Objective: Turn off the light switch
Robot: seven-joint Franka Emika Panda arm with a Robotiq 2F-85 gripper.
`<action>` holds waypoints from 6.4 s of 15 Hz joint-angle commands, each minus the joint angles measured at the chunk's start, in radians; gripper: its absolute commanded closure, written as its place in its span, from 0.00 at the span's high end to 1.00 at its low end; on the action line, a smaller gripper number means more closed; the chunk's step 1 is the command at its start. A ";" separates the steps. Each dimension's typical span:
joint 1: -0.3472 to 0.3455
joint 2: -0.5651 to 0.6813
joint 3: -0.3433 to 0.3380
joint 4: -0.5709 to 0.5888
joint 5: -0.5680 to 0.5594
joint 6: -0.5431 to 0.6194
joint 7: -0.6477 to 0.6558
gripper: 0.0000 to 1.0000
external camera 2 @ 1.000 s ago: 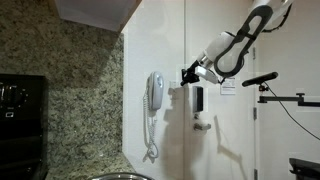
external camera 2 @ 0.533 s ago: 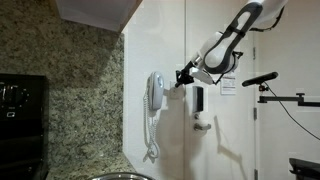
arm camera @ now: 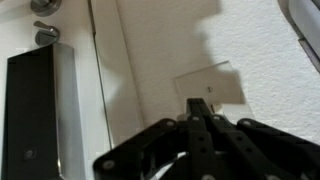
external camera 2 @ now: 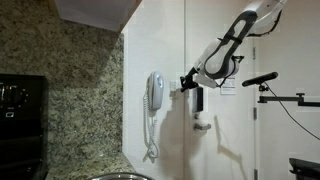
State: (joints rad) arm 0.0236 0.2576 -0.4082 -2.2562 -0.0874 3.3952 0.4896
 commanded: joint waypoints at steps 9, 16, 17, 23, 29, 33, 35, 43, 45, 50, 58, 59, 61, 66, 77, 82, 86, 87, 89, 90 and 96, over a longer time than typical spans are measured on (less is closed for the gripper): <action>0.084 0.032 -0.032 0.048 0.006 -0.046 -0.008 0.00; 0.108 0.077 -0.048 0.095 0.011 -0.096 -0.002 0.00; 0.087 0.058 -0.024 0.057 -0.001 -0.056 0.000 0.01; 0.093 0.069 -0.034 0.073 -0.001 -0.064 0.000 0.00; 0.107 0.071 -0.060 0.086 0.007 -0.080 0.001 0.00; 0.120 0.076 -0.092 0.095 0.010 -0.087 0.002 0.00; 0.098 0.075 -0.074 0.079 -0.001 -0.065 0.002 0.01; 0.106 0.075 -0.083 0.080 -0.001 -0.065 0.002 0.01; 0.106 0.075 -0.083 0.080 -0.001 -0.065 0.002 0.01; 0.100 0.076 -0.075 0.077 -0.001 -0.065 0.004 0.01; 0.104 0.076 -0.077 0.079 0.001 -0.067 0.004 0.00; 0.108 0.080 -0.079 0.083 0.001 -0.067 0.003 0.00; 0.112 0.088 -0.080 0.088 0.000 -0.066 0.002 0.00; 0.128 0.101 -0.092 0.109 0.001 -0.076 -0.001 0.00; 0.126 0.120 -0.117 0.138 0.002 -0.084 0.001 0.00; 0.179 0.128 -0.188 0.129 0.011 -0.043 -0.002 0.00; 0.216 0.126 -0.234 0.118 0.006 -0.027 -0.002 0.00; 0.225 0.131 -0.243 0.121 0.007 -0.035 -0.001 0.00; 0.222 0.129 -0.230 0.120 -0.002 -0.058 -0.003 0.00; 0.217 0.131 -0.223 0.121 -0.005 -0.062 -0.004 0.00; 0.216 0.149 -0.190 0.118 -0.025 -0.074 -0.010 0.00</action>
State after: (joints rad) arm 0.2319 0.3953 -0.6065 -2.1454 -0.1004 3.3341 0.4918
